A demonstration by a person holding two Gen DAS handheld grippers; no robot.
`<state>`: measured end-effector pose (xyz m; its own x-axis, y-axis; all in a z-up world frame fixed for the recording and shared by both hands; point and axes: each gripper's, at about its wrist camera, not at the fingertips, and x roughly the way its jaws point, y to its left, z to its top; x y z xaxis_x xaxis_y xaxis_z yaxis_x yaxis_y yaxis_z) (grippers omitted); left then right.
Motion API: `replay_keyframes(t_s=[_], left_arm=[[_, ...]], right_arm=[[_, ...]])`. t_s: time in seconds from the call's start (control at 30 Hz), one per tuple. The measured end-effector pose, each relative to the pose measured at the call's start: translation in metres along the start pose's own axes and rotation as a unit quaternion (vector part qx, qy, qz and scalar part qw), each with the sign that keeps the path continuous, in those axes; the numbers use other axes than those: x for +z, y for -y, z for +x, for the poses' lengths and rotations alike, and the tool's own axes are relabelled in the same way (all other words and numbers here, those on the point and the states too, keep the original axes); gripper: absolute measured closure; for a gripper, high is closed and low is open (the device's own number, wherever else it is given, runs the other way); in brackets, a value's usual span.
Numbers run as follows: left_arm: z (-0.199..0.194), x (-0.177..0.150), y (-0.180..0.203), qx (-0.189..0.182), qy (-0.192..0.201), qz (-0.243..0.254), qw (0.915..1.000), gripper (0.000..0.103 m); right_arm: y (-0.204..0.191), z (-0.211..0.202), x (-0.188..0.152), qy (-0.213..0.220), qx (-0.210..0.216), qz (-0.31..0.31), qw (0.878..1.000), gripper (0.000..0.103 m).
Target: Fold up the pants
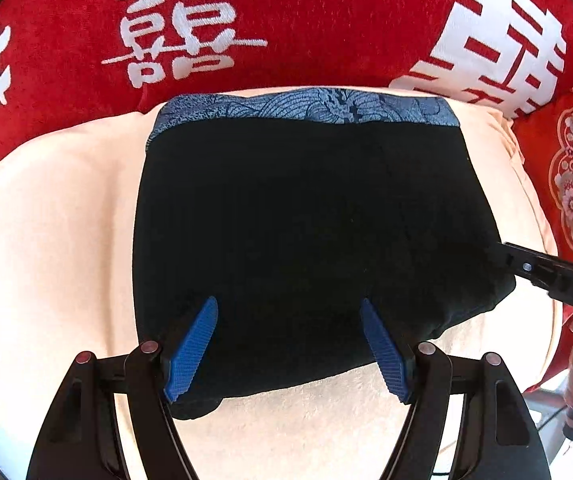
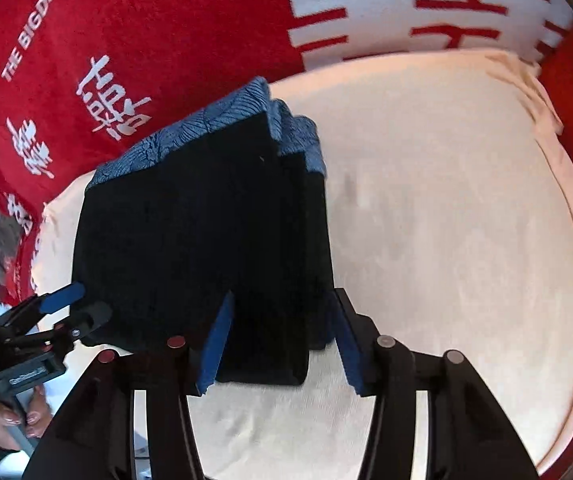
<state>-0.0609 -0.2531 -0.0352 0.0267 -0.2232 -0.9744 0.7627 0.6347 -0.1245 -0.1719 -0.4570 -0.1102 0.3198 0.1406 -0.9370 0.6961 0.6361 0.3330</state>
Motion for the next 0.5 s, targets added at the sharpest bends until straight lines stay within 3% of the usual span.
replay_keyframes(t_s=[0.1, 0.5], left_arm=[[0.0, 0.002, -0.001, -0.003, -0.006, -0.003, 1.0, 0.028], [-0.008, 0.006, -0.01, -0.014, -0.02, -0.023, 0.9994, 0.028]], right_arm=[[-0.001, -0.009, -0.003, -0.012, -0.018, 0.009, 1.0, 0.042], [-0.009, -0.026, -0.014, -0.031, -0.044, 0.011, 0.999, 0.042]])
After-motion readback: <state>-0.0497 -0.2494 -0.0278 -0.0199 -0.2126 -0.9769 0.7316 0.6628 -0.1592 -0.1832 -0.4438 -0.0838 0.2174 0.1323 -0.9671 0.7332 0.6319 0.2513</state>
